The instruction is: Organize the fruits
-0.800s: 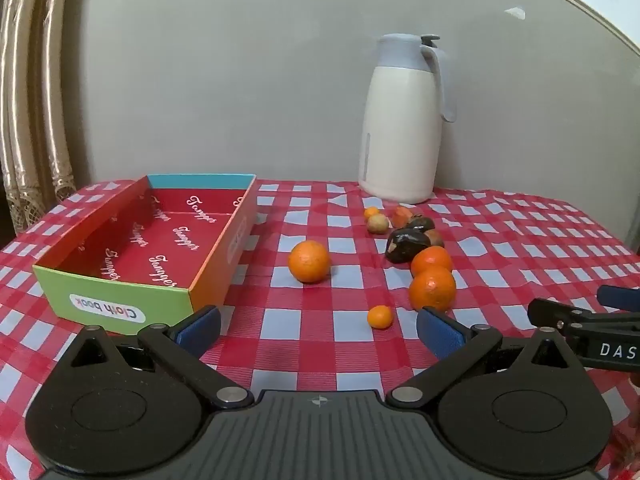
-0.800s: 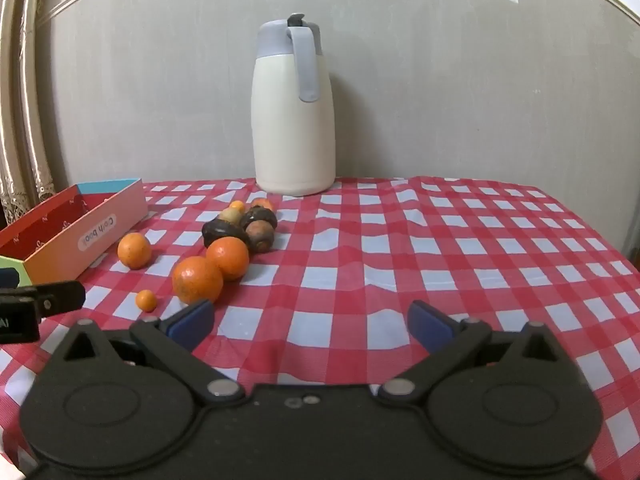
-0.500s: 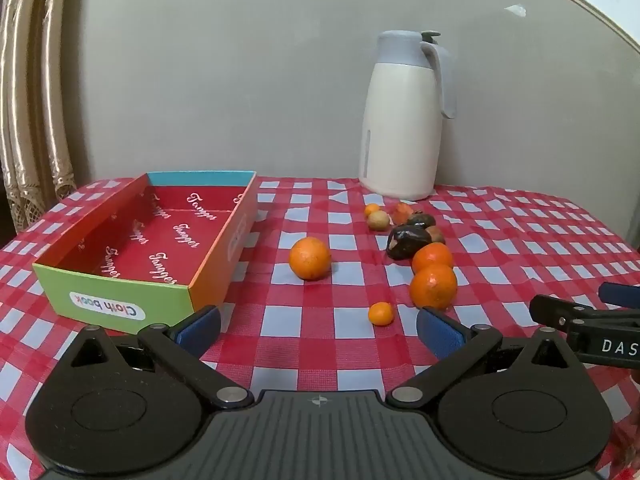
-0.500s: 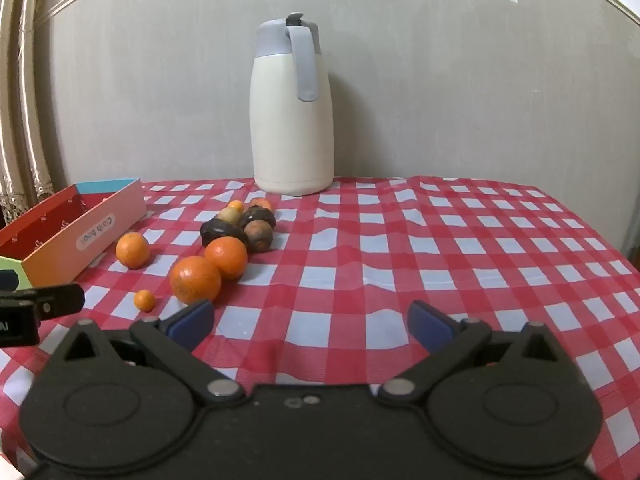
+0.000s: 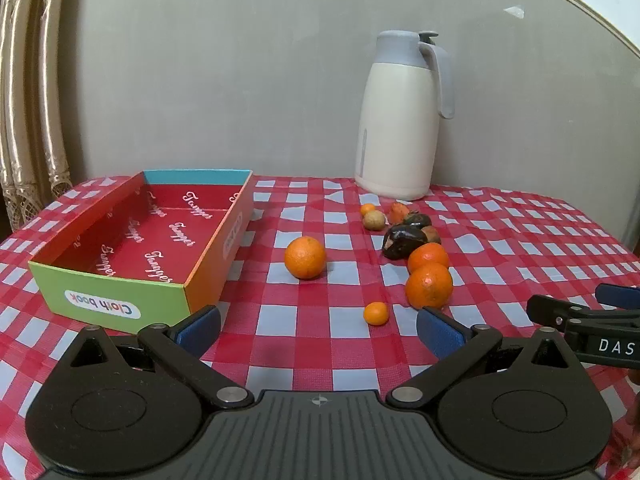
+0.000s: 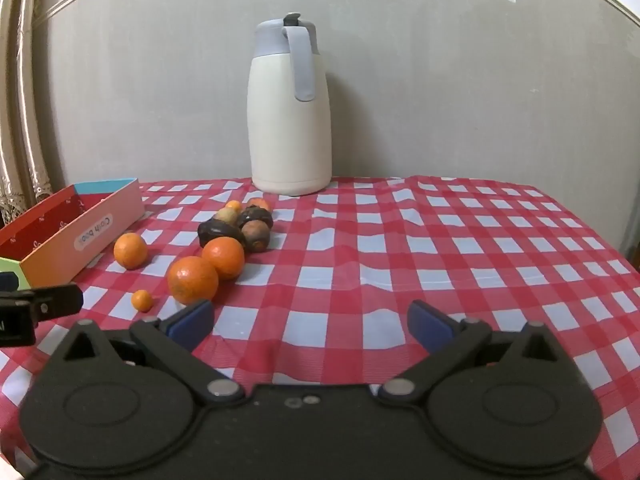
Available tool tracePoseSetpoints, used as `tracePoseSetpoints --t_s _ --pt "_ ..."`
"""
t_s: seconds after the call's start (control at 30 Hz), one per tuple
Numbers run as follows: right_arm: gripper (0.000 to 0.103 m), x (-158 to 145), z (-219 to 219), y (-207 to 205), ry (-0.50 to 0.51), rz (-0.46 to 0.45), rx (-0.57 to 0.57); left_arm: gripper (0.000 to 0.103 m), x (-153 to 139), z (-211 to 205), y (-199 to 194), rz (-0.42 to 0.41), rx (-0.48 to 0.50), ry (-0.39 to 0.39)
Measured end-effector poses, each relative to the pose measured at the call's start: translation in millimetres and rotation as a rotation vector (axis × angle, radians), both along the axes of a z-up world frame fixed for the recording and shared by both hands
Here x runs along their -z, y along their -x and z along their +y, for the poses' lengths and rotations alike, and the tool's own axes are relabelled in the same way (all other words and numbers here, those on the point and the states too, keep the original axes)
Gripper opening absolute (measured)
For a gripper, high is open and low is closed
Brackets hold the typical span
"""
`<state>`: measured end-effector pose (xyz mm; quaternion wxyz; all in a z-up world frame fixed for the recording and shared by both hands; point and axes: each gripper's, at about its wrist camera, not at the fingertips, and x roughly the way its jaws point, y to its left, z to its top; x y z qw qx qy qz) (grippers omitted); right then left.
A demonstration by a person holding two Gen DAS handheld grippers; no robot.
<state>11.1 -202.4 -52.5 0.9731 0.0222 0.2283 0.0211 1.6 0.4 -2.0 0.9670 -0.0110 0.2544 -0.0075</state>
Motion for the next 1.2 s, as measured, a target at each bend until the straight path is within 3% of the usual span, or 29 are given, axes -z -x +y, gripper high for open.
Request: tracePoseSetpoints --t_s 1.2 --pt "0.103 -2.0 2.8 0.8 0.002 -0.001 0.0 0.103 -2.8 0.7 1.3 -0.01 -0.005 -0.001"
